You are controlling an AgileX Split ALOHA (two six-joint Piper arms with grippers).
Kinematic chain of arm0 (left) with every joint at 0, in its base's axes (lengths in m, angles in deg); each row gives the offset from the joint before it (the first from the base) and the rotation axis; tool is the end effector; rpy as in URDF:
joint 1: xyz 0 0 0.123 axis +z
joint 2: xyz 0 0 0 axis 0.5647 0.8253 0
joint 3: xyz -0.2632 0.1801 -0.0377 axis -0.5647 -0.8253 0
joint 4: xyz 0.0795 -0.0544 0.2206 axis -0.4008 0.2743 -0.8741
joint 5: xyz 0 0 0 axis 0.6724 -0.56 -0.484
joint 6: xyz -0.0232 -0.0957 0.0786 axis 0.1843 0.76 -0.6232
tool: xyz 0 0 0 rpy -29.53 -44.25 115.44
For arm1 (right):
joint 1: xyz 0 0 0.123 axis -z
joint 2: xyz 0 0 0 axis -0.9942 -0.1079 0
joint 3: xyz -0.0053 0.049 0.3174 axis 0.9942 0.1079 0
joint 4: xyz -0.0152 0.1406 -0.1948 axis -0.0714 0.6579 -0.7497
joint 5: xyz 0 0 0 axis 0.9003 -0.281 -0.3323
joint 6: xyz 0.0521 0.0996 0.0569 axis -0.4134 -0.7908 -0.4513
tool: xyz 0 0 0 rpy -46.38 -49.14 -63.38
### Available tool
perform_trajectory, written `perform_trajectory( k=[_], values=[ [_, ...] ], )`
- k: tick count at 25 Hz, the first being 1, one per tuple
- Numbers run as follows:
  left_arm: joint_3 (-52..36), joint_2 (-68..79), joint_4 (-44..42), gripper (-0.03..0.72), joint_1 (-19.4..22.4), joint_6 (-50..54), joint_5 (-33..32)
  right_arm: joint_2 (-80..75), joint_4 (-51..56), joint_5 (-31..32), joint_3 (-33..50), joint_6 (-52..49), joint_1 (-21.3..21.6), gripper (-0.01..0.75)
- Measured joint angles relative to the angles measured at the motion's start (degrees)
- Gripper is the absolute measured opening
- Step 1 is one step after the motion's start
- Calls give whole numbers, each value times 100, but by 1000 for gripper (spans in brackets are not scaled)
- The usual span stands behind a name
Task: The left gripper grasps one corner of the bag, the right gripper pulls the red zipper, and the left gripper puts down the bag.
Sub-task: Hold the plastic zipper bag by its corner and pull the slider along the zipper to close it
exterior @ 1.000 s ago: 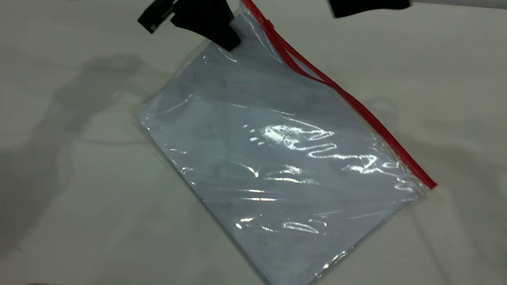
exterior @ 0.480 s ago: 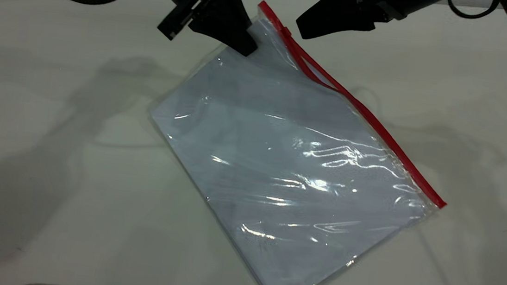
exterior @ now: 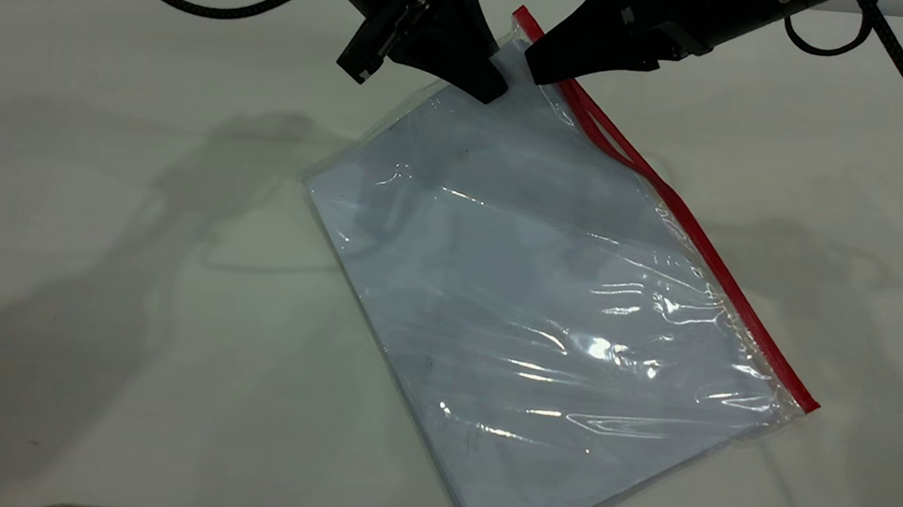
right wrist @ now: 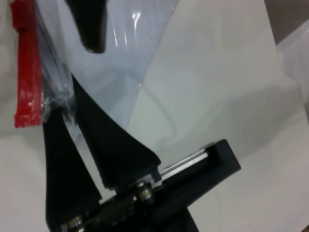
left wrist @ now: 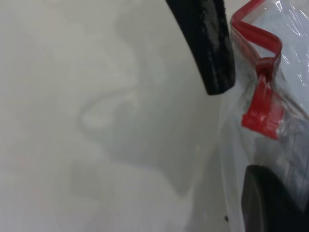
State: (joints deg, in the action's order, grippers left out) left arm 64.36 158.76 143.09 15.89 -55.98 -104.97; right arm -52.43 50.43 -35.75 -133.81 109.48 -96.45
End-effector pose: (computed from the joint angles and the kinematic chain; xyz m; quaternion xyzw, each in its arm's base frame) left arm 0.4653 -0.2507 0.0763 0.7307 0.5487 -0.2614 0.3110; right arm 0.4083 0.1825 0.1094 -0.3655 0.8202 0.3444 0.2741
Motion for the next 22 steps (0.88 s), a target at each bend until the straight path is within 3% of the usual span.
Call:
perform_trajectory(
  k=[6, 9, 22],
  values=[
    [0, 0, 5, 53, 0, -10, 5, 0, 5, -59, 0, 0, 0, 220],
    [0, 0, 5, 53, 0, -23, 5, 0, 5, -140, 0, 0, 0, 135],
    [0, 0, 5, 53, -11, -17, 5, 0, -261, -250, 0, -129, 0, 35]
  ],
)
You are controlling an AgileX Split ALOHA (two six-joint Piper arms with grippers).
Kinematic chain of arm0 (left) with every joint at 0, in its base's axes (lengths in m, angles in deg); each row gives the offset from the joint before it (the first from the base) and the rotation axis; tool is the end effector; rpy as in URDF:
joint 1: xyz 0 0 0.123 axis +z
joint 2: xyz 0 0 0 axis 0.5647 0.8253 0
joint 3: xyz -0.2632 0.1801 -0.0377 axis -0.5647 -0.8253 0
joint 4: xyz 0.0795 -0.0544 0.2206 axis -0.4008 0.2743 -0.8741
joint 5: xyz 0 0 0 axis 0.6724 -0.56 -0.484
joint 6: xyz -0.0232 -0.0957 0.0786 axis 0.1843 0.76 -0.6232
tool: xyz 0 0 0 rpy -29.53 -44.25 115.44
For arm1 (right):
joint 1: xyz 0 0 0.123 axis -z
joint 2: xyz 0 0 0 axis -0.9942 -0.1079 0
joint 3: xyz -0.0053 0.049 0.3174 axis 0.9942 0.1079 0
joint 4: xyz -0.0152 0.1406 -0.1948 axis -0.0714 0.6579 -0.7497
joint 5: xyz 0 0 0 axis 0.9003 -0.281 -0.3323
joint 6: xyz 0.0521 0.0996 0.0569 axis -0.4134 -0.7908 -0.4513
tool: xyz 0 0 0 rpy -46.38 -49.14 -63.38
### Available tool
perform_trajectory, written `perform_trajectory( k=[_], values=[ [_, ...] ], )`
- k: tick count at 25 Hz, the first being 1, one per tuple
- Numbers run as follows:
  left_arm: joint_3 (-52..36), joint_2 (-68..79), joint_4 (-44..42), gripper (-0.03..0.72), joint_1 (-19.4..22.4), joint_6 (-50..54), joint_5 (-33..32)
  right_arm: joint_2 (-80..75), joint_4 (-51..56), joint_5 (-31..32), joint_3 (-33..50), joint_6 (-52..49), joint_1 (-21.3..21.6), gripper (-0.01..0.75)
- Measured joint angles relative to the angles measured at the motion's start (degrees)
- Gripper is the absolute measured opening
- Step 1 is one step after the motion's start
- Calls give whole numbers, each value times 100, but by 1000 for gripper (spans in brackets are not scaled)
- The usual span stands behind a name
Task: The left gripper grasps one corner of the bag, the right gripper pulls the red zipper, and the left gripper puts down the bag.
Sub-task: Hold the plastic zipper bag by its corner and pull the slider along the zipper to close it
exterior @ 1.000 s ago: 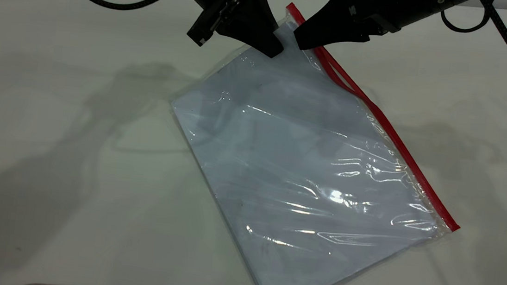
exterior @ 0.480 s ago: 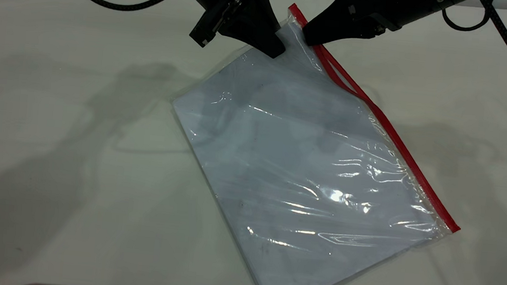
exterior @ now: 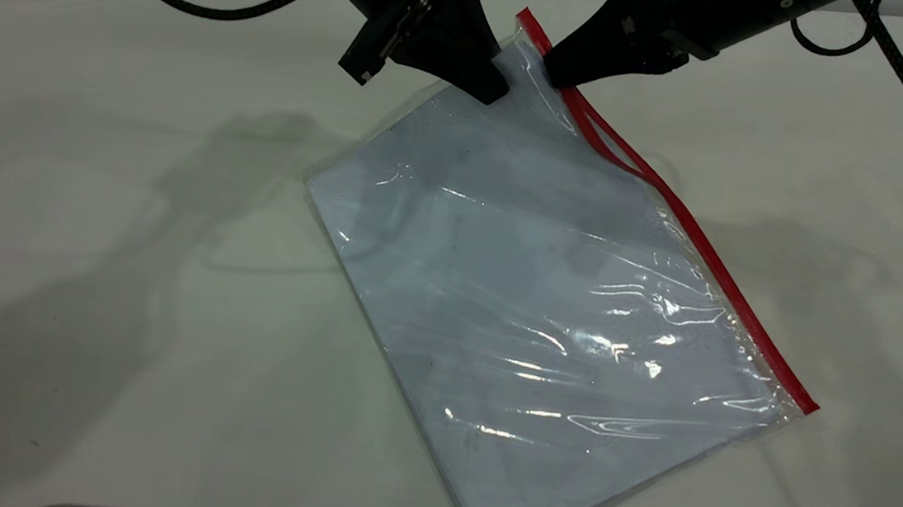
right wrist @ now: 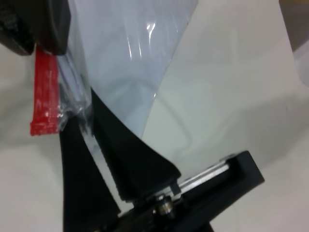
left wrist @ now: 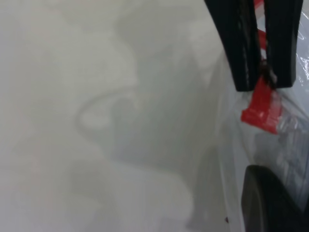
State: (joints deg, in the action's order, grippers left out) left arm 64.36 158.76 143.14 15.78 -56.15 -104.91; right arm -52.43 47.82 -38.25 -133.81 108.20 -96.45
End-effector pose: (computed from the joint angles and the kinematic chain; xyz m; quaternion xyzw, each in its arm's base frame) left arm 0.4650 -0.2517 0.0763 0.7317 0.5472 -0.2609 0.3116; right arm 0.4093 0.1780 0.1044 -0.3709 0.8298 0.3202 0.2673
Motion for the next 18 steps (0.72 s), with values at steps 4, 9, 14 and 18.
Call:
perform_trajectory(
  k=[4, 9, 14, 18],
  values=[
    [0, 5, 78, 53, 0, 0, 12, 0, -212, -73, 0, -155, 0, 35],
    [0, 10, 139, 53, 0, 0, 43, 0, -566, -261, -5, -429, 0, 35],
    [0, 10, 177, 53, 17, 12, 54, 5, -927, -492, -11, -722, 0, 35],
    [0, 10, 223, 53, 60, 12, 52, 5, -1179, -685, -11, -917, -5, 35]
  ],
)
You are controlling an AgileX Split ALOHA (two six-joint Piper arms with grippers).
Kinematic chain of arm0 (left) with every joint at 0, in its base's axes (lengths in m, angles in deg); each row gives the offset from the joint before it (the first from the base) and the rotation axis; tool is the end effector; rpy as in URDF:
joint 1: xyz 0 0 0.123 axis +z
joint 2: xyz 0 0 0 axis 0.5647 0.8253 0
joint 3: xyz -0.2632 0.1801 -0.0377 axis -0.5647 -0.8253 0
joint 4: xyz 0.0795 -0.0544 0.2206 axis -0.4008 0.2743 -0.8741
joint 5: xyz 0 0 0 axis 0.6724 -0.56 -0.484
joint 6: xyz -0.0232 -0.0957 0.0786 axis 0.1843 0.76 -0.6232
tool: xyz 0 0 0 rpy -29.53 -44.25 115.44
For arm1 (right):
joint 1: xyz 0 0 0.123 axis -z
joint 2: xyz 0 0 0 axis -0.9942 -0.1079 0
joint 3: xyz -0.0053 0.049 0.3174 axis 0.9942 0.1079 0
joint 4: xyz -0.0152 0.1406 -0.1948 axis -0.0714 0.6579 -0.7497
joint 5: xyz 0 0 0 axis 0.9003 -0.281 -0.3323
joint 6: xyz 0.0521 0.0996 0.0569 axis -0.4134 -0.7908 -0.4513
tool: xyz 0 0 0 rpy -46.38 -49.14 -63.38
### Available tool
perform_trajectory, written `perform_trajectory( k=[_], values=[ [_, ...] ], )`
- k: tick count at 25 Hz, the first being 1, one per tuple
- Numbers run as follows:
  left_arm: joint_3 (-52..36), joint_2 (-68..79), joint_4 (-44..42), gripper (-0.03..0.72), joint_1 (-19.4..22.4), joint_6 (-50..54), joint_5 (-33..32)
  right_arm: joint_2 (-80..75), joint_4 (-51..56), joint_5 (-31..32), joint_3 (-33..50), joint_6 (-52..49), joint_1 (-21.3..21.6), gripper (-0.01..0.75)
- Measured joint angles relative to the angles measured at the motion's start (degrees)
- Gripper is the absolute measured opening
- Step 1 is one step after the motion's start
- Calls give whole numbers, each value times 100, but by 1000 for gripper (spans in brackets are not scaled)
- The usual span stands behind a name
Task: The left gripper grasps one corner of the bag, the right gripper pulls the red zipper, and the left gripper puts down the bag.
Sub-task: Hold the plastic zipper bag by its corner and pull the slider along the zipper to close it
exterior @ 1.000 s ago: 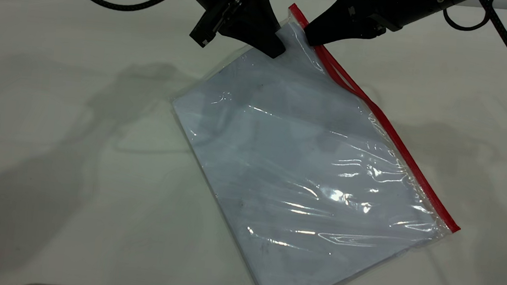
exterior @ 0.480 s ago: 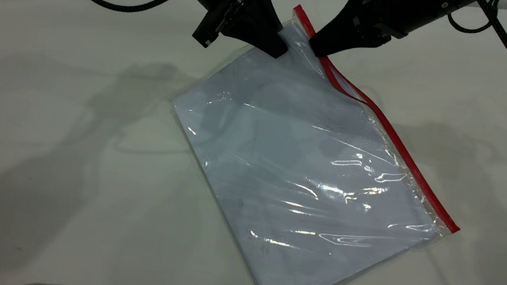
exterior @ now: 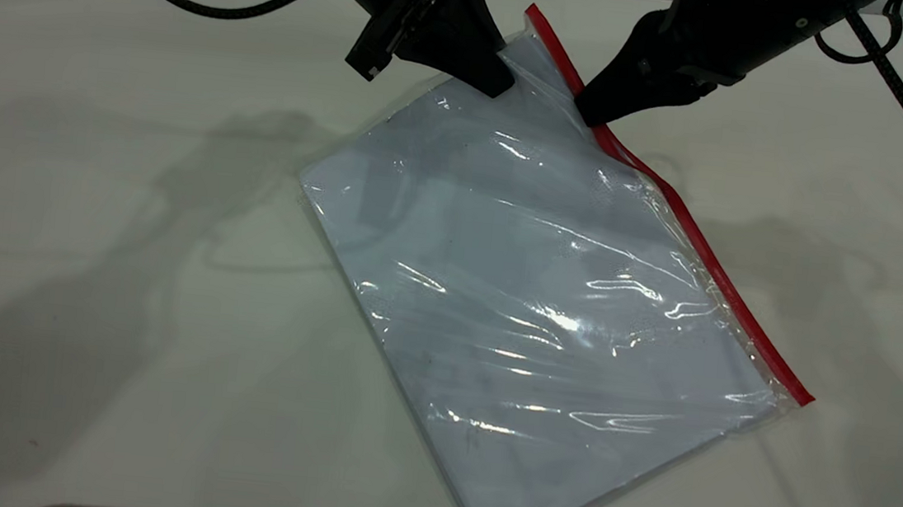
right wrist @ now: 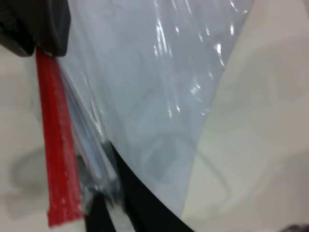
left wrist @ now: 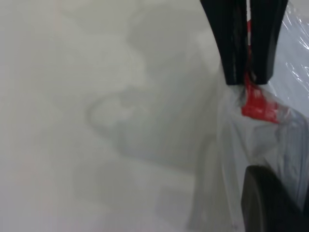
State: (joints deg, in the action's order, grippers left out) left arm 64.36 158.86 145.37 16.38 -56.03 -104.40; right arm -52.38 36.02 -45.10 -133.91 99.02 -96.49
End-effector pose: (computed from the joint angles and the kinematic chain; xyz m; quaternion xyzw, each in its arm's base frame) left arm 0.4698 -0.2492 0.0781 0.7153 0.5592 -0.2651 0.3247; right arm 0.4101 0.1621 0.0901 -0.3768 0.8623 0.2474 0.2306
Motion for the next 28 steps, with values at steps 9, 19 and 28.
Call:
perform_trajectory(
  k=[9, 19, 28],
  values=[
    [0, 0, 101, 53, 183, 66, -66, 0, -1012, -453, 0, -795, -36, 35],
    [0, -6, 190, 53, 541, 126, -184, 0, -2182, -485, -6, -2019, 10, 36],
    [0, -6, -4, 53, 728, 130, -138, 0, -3546, 526, -6, -3800, 223, 36]
  ],
)
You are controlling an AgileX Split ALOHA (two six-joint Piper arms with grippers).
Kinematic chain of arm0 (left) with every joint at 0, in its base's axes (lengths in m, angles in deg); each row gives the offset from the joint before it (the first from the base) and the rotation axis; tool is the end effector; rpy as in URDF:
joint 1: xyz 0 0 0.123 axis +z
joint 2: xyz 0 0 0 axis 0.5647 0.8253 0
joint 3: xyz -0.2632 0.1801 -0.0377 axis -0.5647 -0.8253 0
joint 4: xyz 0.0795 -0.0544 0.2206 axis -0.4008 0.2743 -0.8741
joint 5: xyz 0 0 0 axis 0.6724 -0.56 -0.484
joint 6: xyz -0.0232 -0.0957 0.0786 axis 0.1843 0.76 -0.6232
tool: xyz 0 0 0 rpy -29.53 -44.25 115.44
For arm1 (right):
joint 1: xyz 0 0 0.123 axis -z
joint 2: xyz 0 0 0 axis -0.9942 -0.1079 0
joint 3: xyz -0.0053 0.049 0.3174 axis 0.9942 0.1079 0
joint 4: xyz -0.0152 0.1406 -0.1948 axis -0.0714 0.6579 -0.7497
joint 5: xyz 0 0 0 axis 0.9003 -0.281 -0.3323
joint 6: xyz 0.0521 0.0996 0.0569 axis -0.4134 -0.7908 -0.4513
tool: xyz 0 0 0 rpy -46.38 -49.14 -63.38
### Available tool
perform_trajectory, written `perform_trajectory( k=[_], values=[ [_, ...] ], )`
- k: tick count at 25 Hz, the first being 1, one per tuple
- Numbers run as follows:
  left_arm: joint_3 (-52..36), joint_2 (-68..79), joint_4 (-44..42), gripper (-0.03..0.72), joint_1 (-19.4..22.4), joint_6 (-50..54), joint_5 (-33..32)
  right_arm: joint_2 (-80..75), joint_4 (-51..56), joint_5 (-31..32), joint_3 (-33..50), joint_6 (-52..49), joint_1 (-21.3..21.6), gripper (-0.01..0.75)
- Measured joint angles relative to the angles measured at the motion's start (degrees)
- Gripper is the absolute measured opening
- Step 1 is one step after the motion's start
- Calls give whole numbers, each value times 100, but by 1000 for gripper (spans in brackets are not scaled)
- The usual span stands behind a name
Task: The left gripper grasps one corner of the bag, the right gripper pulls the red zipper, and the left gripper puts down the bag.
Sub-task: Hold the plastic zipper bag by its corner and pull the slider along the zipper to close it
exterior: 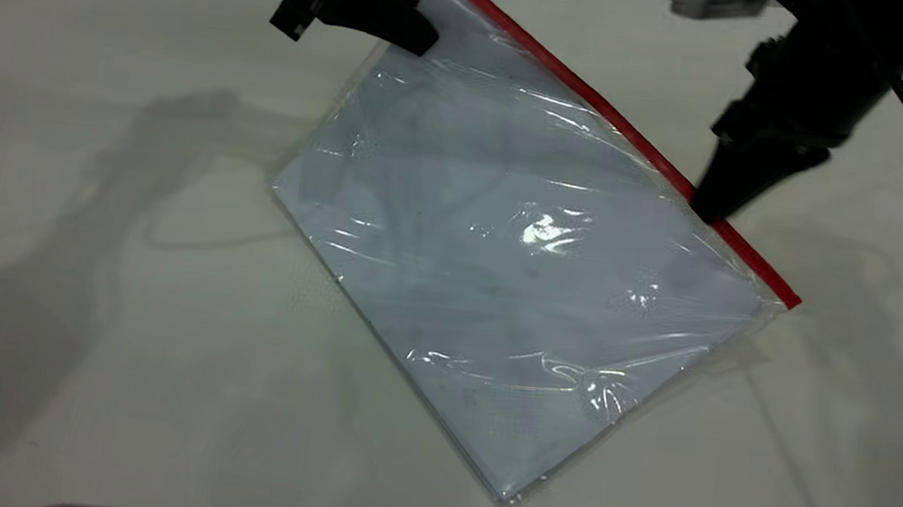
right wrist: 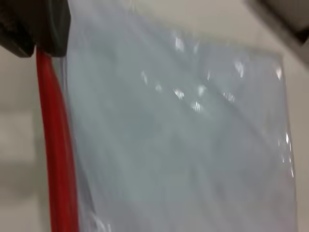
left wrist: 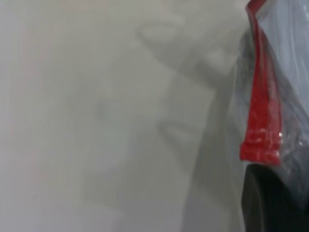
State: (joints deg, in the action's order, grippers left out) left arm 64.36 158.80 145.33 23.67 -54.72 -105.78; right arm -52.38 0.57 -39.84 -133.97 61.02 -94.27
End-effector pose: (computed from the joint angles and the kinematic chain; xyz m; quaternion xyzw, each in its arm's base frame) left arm 0.4948 -0.1884 0.0793 0.6737 0.6063 -0.2577 0.3349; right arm 0.3851 0.1145 0.0690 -0.3190 0.9318 0.1659 0.0499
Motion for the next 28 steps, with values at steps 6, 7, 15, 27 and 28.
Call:
perform_trajectory(
  k=[6, 7, 15, 27, 28],
  values=[
    [0, -4, -257, 53, 18, 0, 116, 0, -998, 588, -4, -1116, 21, 39],
    [0, -4, -262, 53, 18, 0, 116, 0, -1089, 615, -4, -1227, 21, 39],
    [0, -4, -296, 53, 18, 27, 191, 0, -1234, 643, -4, -1364, 21, 44],
    [0, -4, -491, 212, 80, 572, 839, 0, -1442, 670, -4, -1502, 61, 315],
    [0, -11, -491, 254, 88, 713, 931, 0, -1442, 654, -4, -1522, 61, 361]
  ],
)
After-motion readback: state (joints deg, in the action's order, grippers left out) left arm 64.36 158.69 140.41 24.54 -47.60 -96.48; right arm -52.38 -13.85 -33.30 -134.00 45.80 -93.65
